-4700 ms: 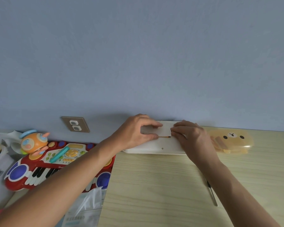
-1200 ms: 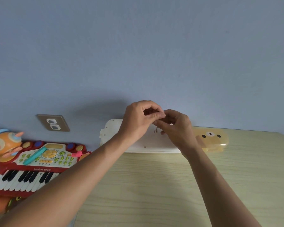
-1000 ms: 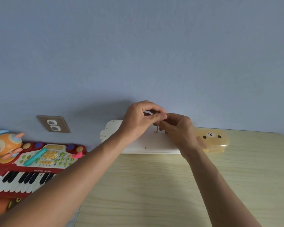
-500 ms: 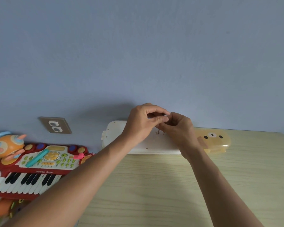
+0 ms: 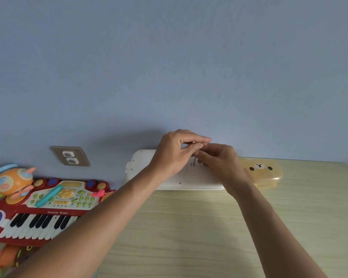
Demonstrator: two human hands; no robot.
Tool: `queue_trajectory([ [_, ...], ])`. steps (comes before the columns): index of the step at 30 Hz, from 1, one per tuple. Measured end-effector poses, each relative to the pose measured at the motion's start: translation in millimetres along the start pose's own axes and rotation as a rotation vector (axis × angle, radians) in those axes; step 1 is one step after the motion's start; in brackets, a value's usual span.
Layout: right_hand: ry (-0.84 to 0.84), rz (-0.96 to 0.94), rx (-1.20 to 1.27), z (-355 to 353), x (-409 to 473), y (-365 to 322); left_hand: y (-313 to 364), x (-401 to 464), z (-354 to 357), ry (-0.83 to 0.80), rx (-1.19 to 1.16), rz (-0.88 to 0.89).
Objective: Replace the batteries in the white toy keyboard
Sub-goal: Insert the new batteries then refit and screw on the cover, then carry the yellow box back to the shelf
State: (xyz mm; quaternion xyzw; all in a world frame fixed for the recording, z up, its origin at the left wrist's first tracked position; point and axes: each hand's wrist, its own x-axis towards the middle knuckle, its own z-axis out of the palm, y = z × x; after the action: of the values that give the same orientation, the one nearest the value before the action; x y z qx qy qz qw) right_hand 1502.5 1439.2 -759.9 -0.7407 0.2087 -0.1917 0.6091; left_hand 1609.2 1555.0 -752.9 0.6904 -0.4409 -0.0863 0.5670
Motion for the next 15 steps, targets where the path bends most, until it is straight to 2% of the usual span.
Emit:
queue_trajectory([
  [5,0.072,0.009,0.027,4.4,0.7,1.5,1.5,1.1,3.8,0.095,-0.038,-0.03],
  [9,0.039,-0.037,0.061,3.2,-5.0,-1.8,1.3,2.4,4.4,0.059,0.047,0.006],
  [15,0.143,-0.058,-0.001,-34.4,-18.5,-8.6,19.8,0.2,27.5,-0.012,0.084,0.035],
])
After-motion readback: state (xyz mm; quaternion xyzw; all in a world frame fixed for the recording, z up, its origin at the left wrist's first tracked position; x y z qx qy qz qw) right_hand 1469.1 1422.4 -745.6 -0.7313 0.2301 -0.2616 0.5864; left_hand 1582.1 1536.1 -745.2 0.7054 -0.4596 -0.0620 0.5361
